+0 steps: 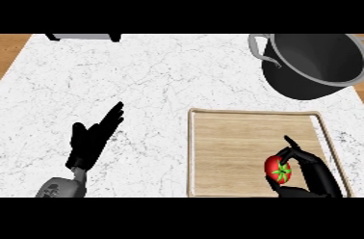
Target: Pick the tomato from the tray and place it in the pot
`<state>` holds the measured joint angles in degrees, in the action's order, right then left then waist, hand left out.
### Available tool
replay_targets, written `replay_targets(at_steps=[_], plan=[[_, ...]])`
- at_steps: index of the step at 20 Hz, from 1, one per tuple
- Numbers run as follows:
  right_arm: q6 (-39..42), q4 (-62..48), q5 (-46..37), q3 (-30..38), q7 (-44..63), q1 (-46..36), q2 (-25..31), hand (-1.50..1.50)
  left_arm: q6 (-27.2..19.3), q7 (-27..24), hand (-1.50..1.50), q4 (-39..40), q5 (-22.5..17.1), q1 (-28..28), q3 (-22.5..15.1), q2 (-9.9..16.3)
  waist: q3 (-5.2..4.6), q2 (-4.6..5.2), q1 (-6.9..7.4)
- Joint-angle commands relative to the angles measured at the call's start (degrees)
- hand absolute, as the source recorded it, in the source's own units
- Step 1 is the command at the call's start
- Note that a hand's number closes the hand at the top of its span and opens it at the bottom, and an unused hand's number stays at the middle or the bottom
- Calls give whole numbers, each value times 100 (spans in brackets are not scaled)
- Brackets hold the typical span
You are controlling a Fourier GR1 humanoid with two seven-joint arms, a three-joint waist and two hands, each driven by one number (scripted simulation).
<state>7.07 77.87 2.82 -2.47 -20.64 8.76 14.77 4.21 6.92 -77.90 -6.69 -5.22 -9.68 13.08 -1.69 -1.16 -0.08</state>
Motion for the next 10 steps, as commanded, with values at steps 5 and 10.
replay_targets(at_steps=[5,10], plan=[[2207,-1104,667,789,-382,-1001,1997,150,102,22,0,-57,4,-184,-125,-84,255,315,481],[3081,-1834,1043,1366,-973,-1619,2814,150,132,15,0,-20,90,-201,-220,-85,277,344,575]])
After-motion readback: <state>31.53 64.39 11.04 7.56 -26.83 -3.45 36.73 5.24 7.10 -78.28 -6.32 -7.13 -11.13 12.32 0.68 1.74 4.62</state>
